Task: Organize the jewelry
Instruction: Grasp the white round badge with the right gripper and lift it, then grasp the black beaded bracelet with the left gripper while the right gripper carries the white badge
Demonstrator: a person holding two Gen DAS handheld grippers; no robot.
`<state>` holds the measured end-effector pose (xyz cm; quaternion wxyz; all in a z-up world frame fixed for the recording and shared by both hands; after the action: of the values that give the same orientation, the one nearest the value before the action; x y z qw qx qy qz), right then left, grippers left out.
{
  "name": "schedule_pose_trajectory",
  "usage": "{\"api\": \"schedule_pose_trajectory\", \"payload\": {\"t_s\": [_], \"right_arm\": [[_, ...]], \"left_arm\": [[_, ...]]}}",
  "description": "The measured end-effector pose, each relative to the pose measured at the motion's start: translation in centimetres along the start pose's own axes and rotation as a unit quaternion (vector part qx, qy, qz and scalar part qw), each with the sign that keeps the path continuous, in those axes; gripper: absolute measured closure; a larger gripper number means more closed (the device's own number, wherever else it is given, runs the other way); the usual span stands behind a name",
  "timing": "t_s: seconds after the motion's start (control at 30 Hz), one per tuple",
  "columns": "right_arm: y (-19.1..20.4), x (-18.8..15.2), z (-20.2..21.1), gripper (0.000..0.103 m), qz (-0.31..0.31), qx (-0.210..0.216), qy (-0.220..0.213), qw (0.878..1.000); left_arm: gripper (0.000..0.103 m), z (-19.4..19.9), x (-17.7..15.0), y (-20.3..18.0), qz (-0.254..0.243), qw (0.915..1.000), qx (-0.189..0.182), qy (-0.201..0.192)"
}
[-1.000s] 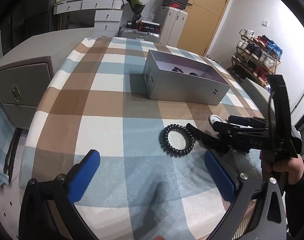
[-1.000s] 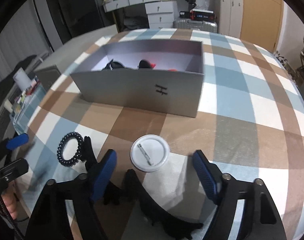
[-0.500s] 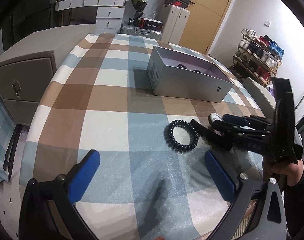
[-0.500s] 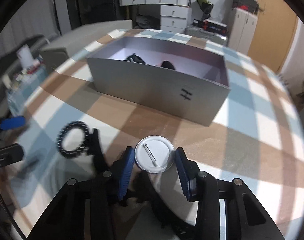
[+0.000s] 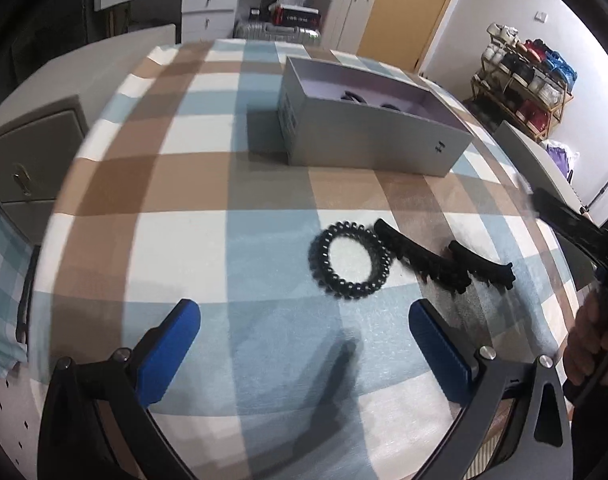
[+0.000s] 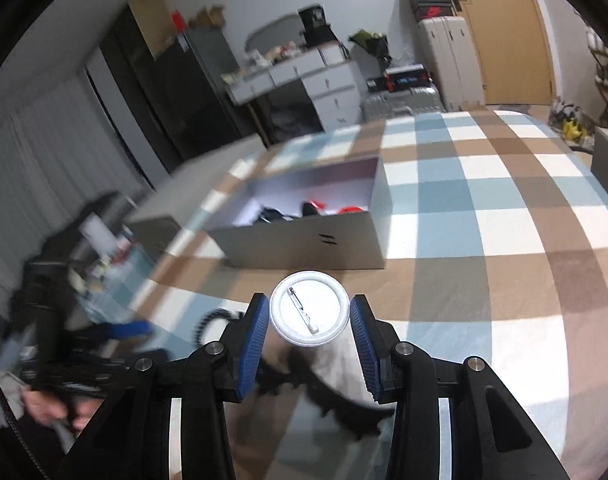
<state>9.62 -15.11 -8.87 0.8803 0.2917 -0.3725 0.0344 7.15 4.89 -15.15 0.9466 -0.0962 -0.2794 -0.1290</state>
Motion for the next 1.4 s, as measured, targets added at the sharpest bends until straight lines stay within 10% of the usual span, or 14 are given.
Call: {"api": "schedule_pose_trajectory", "payload": {"t_s": [0.5, 1.0, 1.4], "right_arm": [[-1.4, -1.5, 2.9, 0.062, 0.01, -0.005, -0.034, 0.999], [-0.5, -1.5, 2.3, 0.062, 0.025, 0.006, -0.032, 0.999], [-0.2, -1.5, 2.3, 0.062, 0.027, 0.009, -0.035, 0.999]], "left_arm": [[0.003, -2.5, 1.8, -1.5, -0.061, 0.9974, 0.014, 0.035], [0.058, -2.8, 2.2, -3.4, -0.14, 0.9892, 0.019, 0.039], [0.07, -2.7, 2.4, -4.2, -0.172, 0.9839, 0.025, 0.041]]}}
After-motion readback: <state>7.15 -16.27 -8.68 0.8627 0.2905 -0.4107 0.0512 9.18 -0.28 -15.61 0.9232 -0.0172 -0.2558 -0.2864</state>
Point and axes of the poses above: each gripper's, at about its wrist camera, not at the fingertips, and z roughly against the way its jaws point, y to its left, x to its top, the point moved 7 cm from there along -z, roughly the way its jaws point, and after that the axes turned 10 degrees about -z, right-handed, at the moved point
